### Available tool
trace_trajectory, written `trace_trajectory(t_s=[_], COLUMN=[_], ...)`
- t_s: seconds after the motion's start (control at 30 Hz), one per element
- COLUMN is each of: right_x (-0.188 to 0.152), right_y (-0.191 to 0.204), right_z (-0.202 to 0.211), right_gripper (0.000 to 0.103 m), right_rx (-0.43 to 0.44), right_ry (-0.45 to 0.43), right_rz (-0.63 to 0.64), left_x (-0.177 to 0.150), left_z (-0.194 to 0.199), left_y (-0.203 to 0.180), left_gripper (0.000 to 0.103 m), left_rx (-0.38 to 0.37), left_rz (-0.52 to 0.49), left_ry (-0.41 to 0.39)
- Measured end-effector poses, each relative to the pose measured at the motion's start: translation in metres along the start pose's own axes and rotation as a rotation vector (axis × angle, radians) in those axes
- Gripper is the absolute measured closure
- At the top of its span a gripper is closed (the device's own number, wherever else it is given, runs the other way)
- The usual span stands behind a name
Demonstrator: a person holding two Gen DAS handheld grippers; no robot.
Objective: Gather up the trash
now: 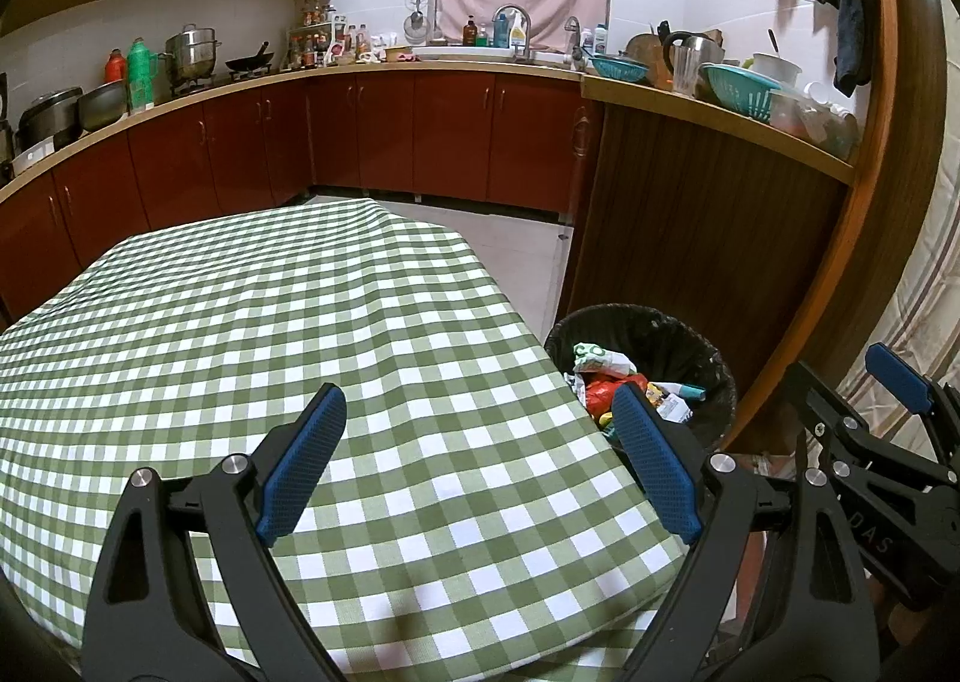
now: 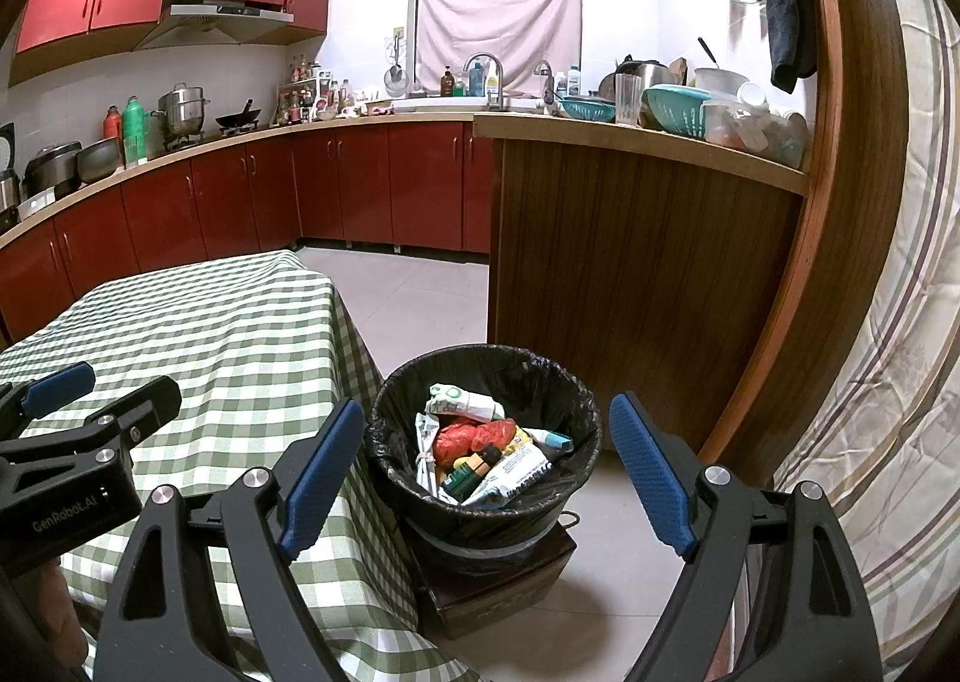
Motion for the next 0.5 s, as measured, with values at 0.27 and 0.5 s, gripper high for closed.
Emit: trace_trajectory(t_s=[0.27,0.5], right_x=[0.0003,0.0003], right_y=[0.0003,0.0], right_z=[-0.0001,-0.0001], right_gripper=[0.021,0.021], right_rx=[0.001,0.0], right_ry=[0.0,0.0], right_rz=[-0.001,0.001], left_x=[0.0012,0.0008], left_z=[0.0,-0.0016], left_y=[0.0005,-0.0005], left_gripper=[0.015,0.015], left_rx=[0.0,0.005], left_rz=[-0.004,-0.012], left_ry=[0.001,0.0])
Point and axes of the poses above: each gripper's, at about its wrist camera, not at the fingertips, and z roughly against the way its jaws point, y to its left, x to its top, the point moved 10 cm from there along -z, roughly the way its jaws point, and after that the axes turned 12 degrees about z, right-handed, at the moved point
